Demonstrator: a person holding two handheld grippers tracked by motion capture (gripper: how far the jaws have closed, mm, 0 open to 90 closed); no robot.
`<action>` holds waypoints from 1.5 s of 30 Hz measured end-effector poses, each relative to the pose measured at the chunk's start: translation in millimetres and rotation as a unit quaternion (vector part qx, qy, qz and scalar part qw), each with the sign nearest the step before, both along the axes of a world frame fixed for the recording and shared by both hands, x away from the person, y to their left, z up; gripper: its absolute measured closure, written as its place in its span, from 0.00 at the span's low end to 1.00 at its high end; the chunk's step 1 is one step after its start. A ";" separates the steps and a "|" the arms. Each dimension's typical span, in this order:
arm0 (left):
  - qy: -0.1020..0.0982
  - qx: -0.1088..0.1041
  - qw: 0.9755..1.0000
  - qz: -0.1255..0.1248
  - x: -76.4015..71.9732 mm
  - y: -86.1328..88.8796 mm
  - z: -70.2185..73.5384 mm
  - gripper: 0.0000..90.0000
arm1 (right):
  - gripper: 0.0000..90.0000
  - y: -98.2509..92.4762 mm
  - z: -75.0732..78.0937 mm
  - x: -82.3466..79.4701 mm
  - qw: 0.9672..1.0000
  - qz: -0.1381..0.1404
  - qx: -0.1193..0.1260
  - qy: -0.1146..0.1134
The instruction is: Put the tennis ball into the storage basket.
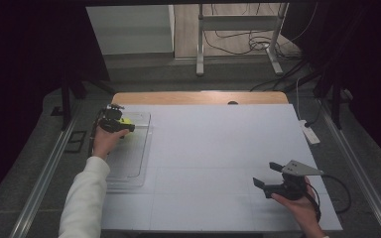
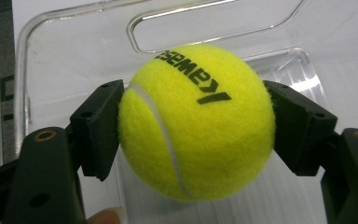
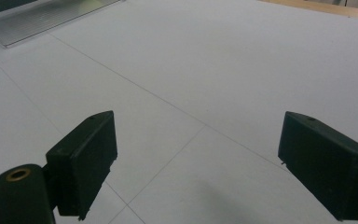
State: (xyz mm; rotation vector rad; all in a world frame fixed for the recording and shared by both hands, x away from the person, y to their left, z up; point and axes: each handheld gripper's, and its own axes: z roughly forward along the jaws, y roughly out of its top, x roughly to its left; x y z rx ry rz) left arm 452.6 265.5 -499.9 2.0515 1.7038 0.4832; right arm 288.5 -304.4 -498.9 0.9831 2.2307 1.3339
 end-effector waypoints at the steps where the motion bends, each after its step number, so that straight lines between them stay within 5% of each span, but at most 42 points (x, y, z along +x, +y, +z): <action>1: 0.000 0.000 1.000 0.000 0.0 0.0 0.0 0.29 | 0.13 -0.1 0.0 0.0 1.000 0.000 0.000 0.000; 19: 0.001 0.023 1.000 -0.001 2.3 -4.7 -6.2 0.28 | 0.13 -0.5 -0.3 0.2 1.000 0.000 0.000 0.000; 29: -0.004 0.021 1.000 -0.007 0.9 -7.1 -4.0 0.19 | 0.13 -0.6 -0.3 0.0 1.000 0.001 0.000 -0.001; 35: -0.029 0.013 0.999 -0.009 -2.6 -7.0 3.4 0.17 | 0.13 -0.5 -0.3 0.2 1.000 0.000 -0.002 0.000; 45: -0.043 -0.015 0.999 -0.014 -9.6 -2.3 12.6 0.16 | 0.13 -0.5 0.0 0.1 1.000 0.000 -0.002 -0.001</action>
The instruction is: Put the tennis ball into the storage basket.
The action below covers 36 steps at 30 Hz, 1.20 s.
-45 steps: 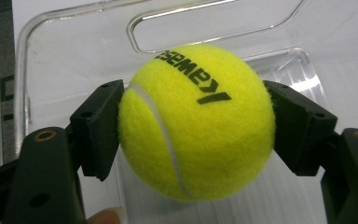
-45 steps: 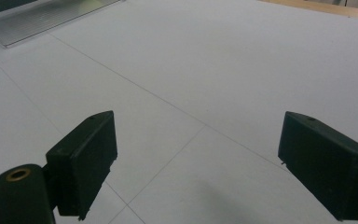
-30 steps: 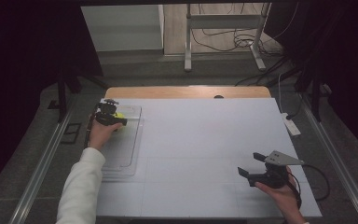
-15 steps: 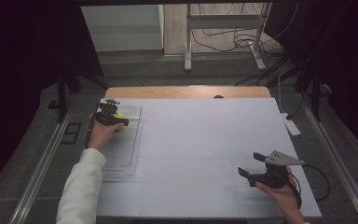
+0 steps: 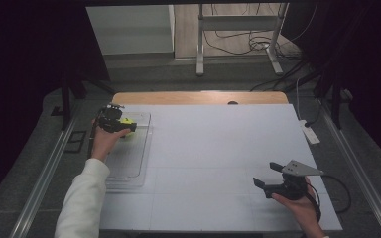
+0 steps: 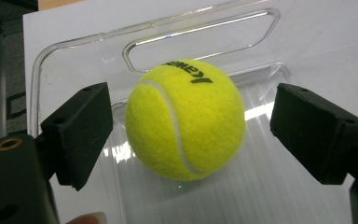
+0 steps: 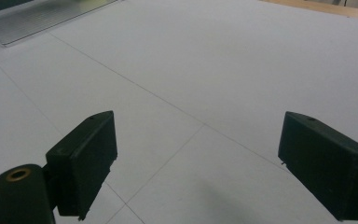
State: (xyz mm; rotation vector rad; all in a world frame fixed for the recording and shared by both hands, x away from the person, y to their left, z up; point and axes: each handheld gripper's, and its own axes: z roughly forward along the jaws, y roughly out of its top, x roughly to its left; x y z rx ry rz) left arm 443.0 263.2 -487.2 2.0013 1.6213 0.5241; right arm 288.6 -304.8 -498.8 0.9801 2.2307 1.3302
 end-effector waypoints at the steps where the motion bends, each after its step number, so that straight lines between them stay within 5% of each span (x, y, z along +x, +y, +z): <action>1: -0.005 -0.010 1.000 -0.004 -2.3 1.3 2.2 0.16 | 0.13 -0.1 0.1 0.1 1.000 0.000 0.000 0.000; 22: -0.043 -0.072 0.995 -0.049 -30.2 4.6 17.0 0.17 | 0.13 -1.4 -0.8 3.2 1.000 0.000 0.002 0.000; 36: -0.056 -0.084 0.991 -0.088 -53.2 -5.9 26.1 0.17 | 0.13 -2.9 -2.1 4.5 1.000 -0.004 -0.001 0.002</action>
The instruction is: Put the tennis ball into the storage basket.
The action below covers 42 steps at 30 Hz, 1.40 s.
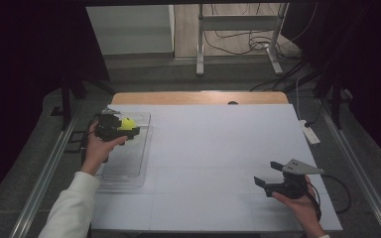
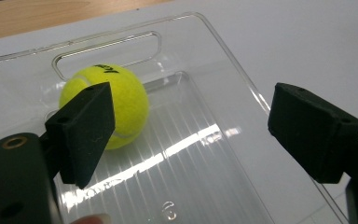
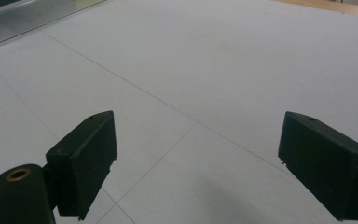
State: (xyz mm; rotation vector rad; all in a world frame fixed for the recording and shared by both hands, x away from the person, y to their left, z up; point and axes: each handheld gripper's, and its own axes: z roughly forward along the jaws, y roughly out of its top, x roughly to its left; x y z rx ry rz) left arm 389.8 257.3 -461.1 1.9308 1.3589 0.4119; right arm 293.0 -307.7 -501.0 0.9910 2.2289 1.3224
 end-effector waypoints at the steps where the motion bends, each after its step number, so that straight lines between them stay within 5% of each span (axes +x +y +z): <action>1: -0.002 -0.008 1.000 -0.006 -3.6 0.5 1.5 0.17 | 0.13 0.0 -0.1 0.1 1.000 0.000 0.000 0.000; 3: -0.009 -0.022 1.000 -0.011 -10.5 0.8 4.2 0.17 | 0.13 -0.3 -0.3 -0.3 1.000 0.000 0.000 0.001; 21: -0.035 -0.034 0.997 -0.052 -57.5 -12.5 5.7 0.18 | 0.13 -5.1 0.8 -3.5 1.000 -0.004 0.001 0.001; 42: -0.063 -0.072 0.990 -0.100 -119.7 -36.5 -9.7 0.18 | 0.13 -3.3 2.3 -4.2 1.000 0.000 0.000 0.000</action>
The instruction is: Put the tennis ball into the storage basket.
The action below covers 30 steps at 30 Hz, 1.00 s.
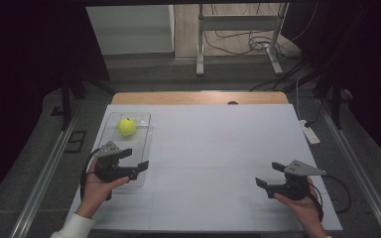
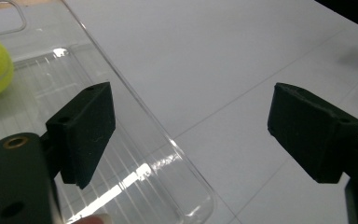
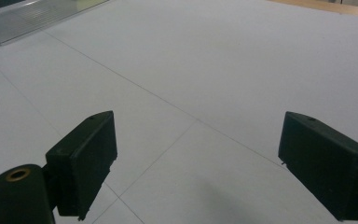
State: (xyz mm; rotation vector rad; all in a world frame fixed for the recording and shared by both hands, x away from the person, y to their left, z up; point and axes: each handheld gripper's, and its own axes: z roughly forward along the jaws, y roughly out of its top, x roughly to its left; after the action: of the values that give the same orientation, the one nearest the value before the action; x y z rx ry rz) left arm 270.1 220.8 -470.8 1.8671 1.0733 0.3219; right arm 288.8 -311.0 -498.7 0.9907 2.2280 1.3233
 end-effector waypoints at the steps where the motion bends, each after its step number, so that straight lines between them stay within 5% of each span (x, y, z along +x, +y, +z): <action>1: -0.001 -0.002 1.000 -0.002 -2.4 -0.8 -1.0 0.18 | 0.13 -0.1 0.2 0.0 1.000 0.000 0.000 0.000; 12: -0.014 0.000 1.000 -0.017 -20.2 -10.6 -8.1 0.18 | 0.13 -2.1 0.3 0.0 1.000 0.001 0.003 0.001; 30: -0.007 0.007 0.999 -0.033 -16.8 -18.6 -15.2 0.17 | 0.13 -4.6 0.2 0.8 1.000 0.000 0.014 0.005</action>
State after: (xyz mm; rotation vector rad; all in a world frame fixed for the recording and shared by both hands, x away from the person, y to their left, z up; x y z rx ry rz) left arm 253.3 202.2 -486.0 1.9066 0.9989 0.3046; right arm 289.6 -315.6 -498.5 1.0093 2.2220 1.3563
